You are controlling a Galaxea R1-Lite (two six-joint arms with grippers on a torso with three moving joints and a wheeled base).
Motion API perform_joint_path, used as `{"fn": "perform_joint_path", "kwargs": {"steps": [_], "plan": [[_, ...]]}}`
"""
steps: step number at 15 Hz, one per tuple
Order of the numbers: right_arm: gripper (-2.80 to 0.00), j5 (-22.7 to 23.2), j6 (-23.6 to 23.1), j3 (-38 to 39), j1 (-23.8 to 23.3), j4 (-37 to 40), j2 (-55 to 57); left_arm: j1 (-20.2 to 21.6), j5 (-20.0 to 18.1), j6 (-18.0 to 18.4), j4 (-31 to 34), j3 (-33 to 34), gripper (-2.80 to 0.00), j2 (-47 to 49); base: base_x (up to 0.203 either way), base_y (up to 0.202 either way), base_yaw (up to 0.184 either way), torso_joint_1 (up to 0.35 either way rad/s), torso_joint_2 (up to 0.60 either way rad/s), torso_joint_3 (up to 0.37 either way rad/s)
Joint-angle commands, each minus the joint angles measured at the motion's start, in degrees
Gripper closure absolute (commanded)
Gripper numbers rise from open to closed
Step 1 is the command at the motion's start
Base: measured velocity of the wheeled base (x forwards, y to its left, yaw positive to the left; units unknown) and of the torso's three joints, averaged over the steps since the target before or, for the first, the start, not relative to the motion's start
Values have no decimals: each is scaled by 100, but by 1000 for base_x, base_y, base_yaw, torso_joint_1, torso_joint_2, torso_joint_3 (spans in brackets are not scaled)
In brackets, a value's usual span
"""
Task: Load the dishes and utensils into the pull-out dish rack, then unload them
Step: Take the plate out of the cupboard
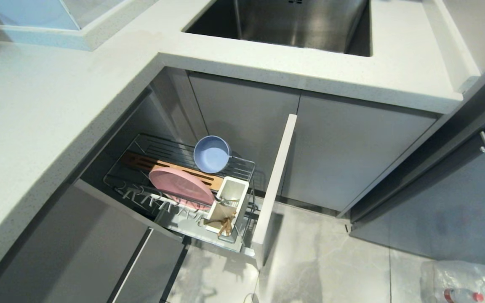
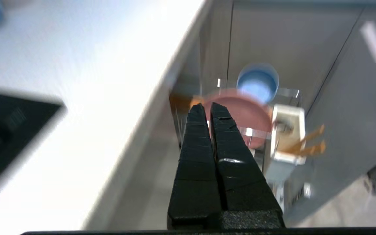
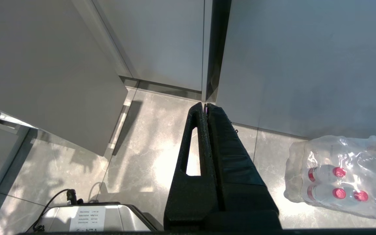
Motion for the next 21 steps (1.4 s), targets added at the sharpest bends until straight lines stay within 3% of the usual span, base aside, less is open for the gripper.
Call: {"fn": "perform_joint_path", "kwargs": {"steps": [1, 4, 7, 11, 13, 15, 18, 21], "plan": [[0, 0, 1, 0, 1, 7, 0, -1, -57, 9, 231, -768, 0, 249, 0, 0, 0, 0, 0, 0], [0, 0, 1, 0, 1, 0, 0, -13, -180, -16, 530, -2241, 0, 1289, 0, 0, 0, 0, 0, 0], [0, -5, 1, 0, 1, 3, 5, 4, -188, -92, 413, -3406, 0, 2516, 0, 0, 0, 0, 0, 0], [0, -2, 1, 0, 1, 2, 9, -14, 115, -626, 46, -4927, 0, 4027, 0, 0, 0, 0, 0, 0], [0, 0, 1, 0, 1, -2, 0, -77, 642, -1155, -8, -5554, 0, 4807, 0, 0, 0, 0, 0, 0], [0, 0, 1, 0, 1, -2, 0, -505, 1444, -1737, -24, -5968, 0, 5384, 0, 0, 0, 0, 0, 0], [0, 0, 1, 0, 1, -2, 6, -1662, 2790, -2377, -34, -6238, 0, 6028, 0, 0, 0, 0, 0, 0], [0, 0, 1, 0, 1, -2, 0, -2971, 3875, -2863, -38, -6219, 0, 6486, 0, 0, 0, 0, 0, 0]]}}
